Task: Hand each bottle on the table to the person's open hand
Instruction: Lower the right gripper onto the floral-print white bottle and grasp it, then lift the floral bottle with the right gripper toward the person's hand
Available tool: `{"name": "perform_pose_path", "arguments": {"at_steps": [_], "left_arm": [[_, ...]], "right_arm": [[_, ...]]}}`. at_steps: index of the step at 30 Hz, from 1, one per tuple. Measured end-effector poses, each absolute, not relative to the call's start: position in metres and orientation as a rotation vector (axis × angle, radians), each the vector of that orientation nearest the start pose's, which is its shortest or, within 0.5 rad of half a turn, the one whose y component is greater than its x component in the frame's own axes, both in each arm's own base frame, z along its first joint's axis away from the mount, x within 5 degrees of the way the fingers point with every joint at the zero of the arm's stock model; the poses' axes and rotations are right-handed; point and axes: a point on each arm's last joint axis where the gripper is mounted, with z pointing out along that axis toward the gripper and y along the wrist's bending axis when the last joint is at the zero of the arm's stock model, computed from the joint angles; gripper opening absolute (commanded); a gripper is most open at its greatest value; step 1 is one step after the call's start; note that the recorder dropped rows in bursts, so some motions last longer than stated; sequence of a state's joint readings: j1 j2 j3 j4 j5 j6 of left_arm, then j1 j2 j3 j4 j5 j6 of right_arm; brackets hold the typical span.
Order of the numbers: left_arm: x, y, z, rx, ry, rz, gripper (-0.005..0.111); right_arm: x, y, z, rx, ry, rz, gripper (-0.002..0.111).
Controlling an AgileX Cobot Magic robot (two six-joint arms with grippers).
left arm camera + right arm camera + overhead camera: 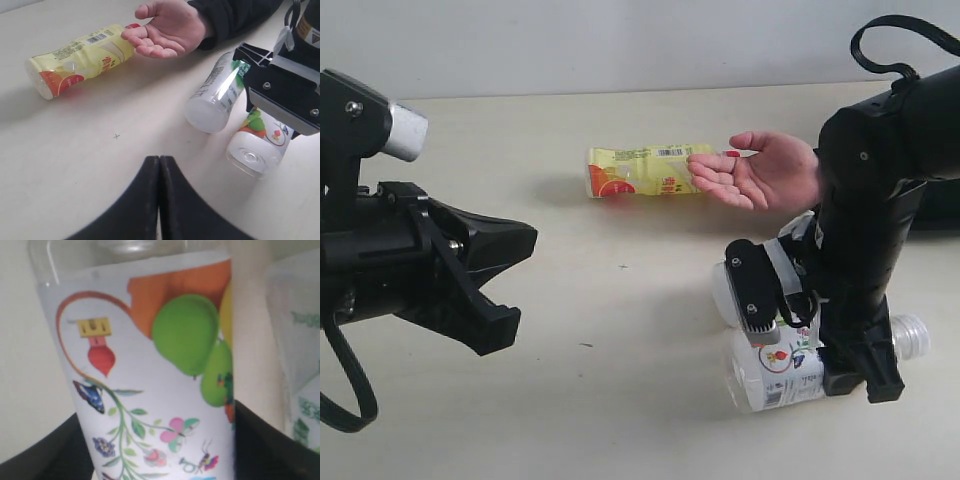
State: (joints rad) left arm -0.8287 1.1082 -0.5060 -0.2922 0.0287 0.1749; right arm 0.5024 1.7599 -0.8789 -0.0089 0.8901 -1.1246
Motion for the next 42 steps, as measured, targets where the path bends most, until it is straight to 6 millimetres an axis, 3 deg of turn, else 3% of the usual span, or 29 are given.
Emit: {"name": "perform_pose_path", "arguments": {"at_steps": [10,19,26,33,39,42], "left_arm": [[0.145,-0.159,0.242,0.759,2.029,-0.565,0.001],[0.145,-0.159,0.242,0.759,2.029,-0.565,0.001],[0.145,-0.159,0.242,0.759,2.029,-0.565,0.001],[0.145,-0.159,0.242,0.759,2.029,-0.565,0.001],[0.145,-0.159,0.242,0.759,2.029,-0.565,0.001],[0.145,-0.159,0.242,0.759,2.029,-0.565,0.001]], "right_arm": [[0.229,0.126,0.148,-2.421,2.289,0.103,0.0],[0.219,0.121,0.199,-2.29,2.266,0.058,0.0],[0.229,0.127,0.25,-1.854,2.362,-0.018,0.0],[0.264,0.141,0.288,-1.282,2.334,-0.064,0.0],[0.303,0.151,0.306,-0.777,2.381,-0.051,0.0],[0.323,0.155,0.307,-0.62,2.418,-0.101,0.0]]}}
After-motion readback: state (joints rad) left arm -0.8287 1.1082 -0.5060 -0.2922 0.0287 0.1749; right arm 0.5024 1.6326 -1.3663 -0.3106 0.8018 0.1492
